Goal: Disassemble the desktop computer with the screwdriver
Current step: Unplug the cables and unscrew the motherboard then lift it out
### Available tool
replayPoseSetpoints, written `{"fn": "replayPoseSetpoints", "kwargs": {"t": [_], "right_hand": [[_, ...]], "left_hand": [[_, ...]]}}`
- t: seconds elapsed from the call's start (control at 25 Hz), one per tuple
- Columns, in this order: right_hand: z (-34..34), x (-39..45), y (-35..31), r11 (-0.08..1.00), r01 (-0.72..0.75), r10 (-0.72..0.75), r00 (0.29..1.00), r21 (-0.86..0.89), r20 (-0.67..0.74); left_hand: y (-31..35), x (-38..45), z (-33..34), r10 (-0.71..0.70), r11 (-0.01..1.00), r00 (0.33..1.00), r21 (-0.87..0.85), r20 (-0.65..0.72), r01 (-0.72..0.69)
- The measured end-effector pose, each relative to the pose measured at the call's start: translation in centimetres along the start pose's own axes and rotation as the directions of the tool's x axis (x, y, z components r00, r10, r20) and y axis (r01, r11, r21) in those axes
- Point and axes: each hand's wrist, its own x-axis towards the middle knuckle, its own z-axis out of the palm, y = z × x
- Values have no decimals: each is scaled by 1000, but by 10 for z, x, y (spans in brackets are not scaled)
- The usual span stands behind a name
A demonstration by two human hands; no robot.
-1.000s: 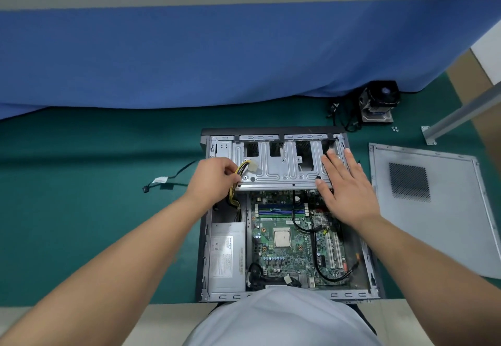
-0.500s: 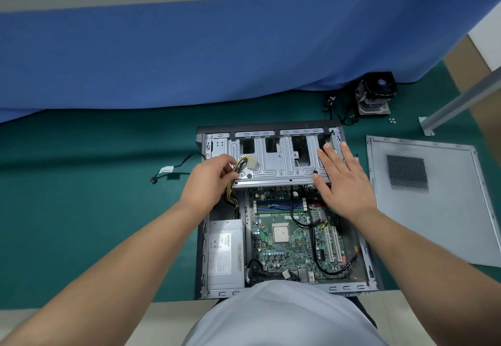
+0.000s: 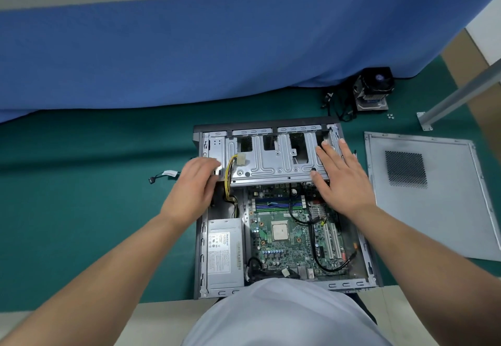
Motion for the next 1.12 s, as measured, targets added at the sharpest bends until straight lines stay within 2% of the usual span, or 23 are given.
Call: {"fn": "replayPoseSetpoints", "kwargs": {"t": [0.16, 0.36, 0.48, 0.6, 0.68, 0.8, 0.88, 1.0, 1.12], "right_hand": [[1, 0, 0, 1000, -3, 3, 1000, -2, 3], [0, 0, -1, 1000, -8, 8, 1000, 10, 2], [-1, -1, 0, 1000, -11, 11, 1000, 4, 10], [-2, 0, 0, 1000, -12, 12, 1000, 3, 14], [-1, 0, -1, 1000, -9, 9, 1000, 2, 8], [-1, 0, 0, 1000, 8, -8, 1000, 0, 10], [-2, -1, 1, 1000, 19, -19, 999, -4, 39], [-4, -6, -1, 999, 26, -25, 999, -25, 25], [-3, -27, -14, 999, 36, -36, 990, -1, -140]], "left_hand": [[-22, -10, -8, -61, 997, 995, 47, -74, 65], [-48, -20, -15, -73, 986, 997, 151, 12, 70], [-50, -19, -14, -171, 982, 985, 85, -4, 170], [-34, -18, -9, -322, 946, 944, -41, -65, 320], [-15, -18, -3, -361, 933, 925, -35, -121, 359], [20, -19, 12, -228, 970, 960, 48, -161, 238], [39, -20, 26, -118, 989, 990, 84, -80, 125], [50, -20, 42, -104, 973, 994, 208, 28, 96], [47, -20, 49, -120, 949, 992, 298, 33, 105]]}}
